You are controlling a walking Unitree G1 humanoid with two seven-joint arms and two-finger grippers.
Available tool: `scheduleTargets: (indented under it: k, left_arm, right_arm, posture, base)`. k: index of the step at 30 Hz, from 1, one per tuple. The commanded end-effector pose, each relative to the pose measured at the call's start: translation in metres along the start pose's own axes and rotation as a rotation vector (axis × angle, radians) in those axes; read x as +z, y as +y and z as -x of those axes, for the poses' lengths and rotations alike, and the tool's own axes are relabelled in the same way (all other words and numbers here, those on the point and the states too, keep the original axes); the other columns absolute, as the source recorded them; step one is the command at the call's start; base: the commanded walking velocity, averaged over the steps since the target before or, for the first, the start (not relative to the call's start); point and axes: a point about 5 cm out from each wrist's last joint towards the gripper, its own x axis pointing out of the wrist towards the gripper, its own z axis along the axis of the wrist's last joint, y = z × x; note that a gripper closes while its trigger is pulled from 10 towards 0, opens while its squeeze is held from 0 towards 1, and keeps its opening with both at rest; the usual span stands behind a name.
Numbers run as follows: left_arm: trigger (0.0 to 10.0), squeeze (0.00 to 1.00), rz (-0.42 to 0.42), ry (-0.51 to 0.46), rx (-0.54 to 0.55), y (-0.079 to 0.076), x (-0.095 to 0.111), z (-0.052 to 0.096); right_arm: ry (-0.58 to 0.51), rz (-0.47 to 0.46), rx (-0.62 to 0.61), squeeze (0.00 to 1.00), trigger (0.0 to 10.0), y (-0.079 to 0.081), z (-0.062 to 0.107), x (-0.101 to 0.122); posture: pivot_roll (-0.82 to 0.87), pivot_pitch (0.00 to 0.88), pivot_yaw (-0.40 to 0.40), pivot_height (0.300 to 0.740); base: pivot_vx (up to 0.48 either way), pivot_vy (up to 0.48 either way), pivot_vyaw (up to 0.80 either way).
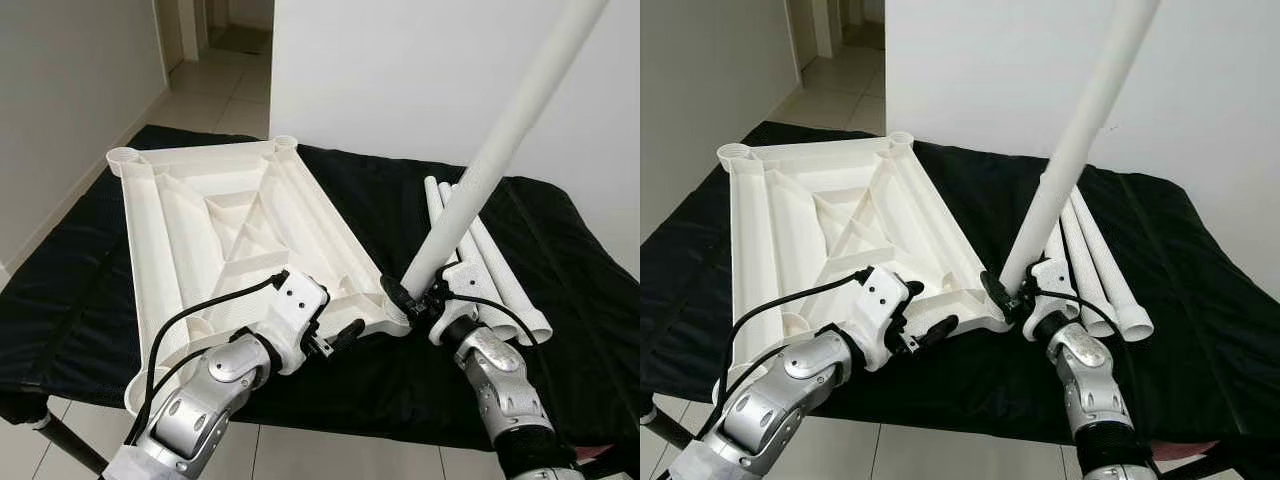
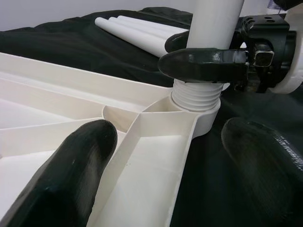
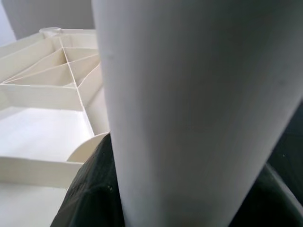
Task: Building children table
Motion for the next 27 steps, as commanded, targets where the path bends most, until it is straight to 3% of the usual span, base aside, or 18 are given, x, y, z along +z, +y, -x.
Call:
scheduleTargets:
  k: [1,13,14,15,19,22,27]
  left_arm:
    - [10.0,0.00,-0.011,-0.002,-0.102,-0.008,0.004,-0.002]
    - [10.0,0.00,-0.011,-0.006,-0.104,-0.008,0.005,-0.002]
    - [10.0,0.00,-0.011,-0.006,-0.103,-0.008,0.005,-0.002]
    - [10.0,0.00,-0.009,-0.007,-0.100,-0.008,0.005,-0.001]
    - [10.0,0.00,-0.008,-0.007,-0.099,-0.009,0.005,-0.001]
    - [10.0,0.00,-0.005,-0.008,-0.100,-0.010,0.004,-0.002]
    - [10.0,0.00,-0.005,-0.010,-0.103,-0.011,0.005,-0.003]
  right_arm:
    - [0.125,-0.094,-0.049,0.00,10.0,0.001,0.011,-0.029]
    - [0.157,-0.080,-0.135,0.00,10.0,0.006,0.002,-0.033]
    - [0.155,-0.072,-0.158,0.00,10.0,0.009,0.001,-0.032]
    - [0.158,-0.061,-0.277,0.00,10.0,0.013,-0.001,-0.032]
    - [0.155,-0.076,-0.328,0.00,10.0,0.015,-0.001,-0.032]
    - [0.144,-0.103,-0.482,0.00,10.0,0.021,-0.002,-0.030]
    - [0.138,-0.125,-0.541,0.00,10.0,0.025,-0.002,-0.030]
  posture:
    - [-0.01,0.000,-0.070,0.740]
    - [-0.01,0.000,-0.073,0.740]
    - [0.00,0.000,-0.077,0.740]
    - [0.00,0.000,-0.084,0.740]
    - [0.00,0.000,-0.084,0.740]
    - [0.00,0.000,-0.087,0.740]
    - [-0.01,0.000,-0.094,0.740]
  base:
    - [0.000,0.000,0.00]
    - [0.000,0.000,0.00]
    - [0.000,0.000,0.00]
    - [0.000,0.000,0.00]
    - [0.000,0.000,0.00]
    - [0.000,0.000,0.00]
    - [0.000,0.000,0.00]
